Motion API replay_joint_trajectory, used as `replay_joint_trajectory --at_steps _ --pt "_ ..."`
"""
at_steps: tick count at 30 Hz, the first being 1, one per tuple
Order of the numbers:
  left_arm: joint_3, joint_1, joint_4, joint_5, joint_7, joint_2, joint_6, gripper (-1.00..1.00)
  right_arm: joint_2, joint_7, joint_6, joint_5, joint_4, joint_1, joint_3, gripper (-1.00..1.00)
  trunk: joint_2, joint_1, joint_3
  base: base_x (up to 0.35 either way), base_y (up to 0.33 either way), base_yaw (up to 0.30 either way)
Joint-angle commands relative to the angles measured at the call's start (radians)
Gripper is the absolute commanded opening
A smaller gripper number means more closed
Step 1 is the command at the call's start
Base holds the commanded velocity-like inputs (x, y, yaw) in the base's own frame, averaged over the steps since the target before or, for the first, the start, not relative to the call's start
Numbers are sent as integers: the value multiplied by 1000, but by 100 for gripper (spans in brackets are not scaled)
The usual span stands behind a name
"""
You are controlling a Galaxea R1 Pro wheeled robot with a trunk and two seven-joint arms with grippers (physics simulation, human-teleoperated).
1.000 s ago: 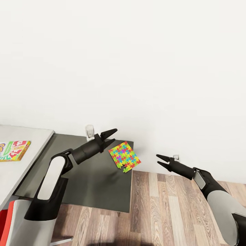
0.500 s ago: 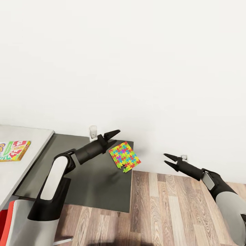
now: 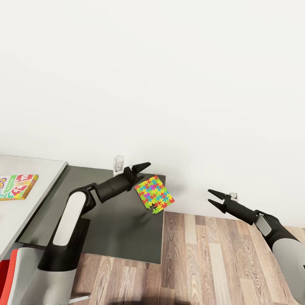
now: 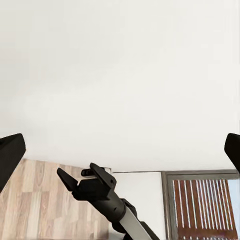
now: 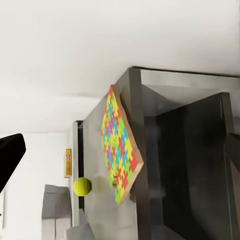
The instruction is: Put all the toys in the child's room - the three board games (two on the bed and one on the table), the two jigsaw puzzles on the table, and the tennis ball on the table - inside the toy box on the table in the child's room.
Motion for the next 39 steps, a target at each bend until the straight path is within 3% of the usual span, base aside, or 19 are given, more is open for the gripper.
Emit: replay_joint_trajectory --at_steps 1,2,5,13,18,30,39 --pt "1 -3 -1 11 33 -2 3 100 0 2 8 -4 1 -1 -2 100 -1 0 -1 0 0 0" --pt "1 -3 -1 11 33 -2 3 100 0 2 8 -4 1 -1 -2 100 -1 0 -1 0 0 0" --pt "1 -12 -1 11 109 -5 3 100 1 2 9 -6 1 0 -2 100 -1 0 -1 0 0 0" --pt "-1 -26 -1 11 194 -14 3 100 4 2 12 -7 1 0 -1 100 -1 0 -1 0 0 0" --pt "-2 -29 -1 11 206 -15 3 100 6 2 13 -8 2 0 -1 100 -1 0 -1 0 0 0" --pt "-48 -33 -1 10 213 -14 2 100 18 4 15 -8 4 0 -1 100 -85 46 -39 0 0 0" --pt "-58 -35 -1 10 215 -13 2 100 20 4 16 -7 5 0 -1 100 -148 81 -67 0 0 0"
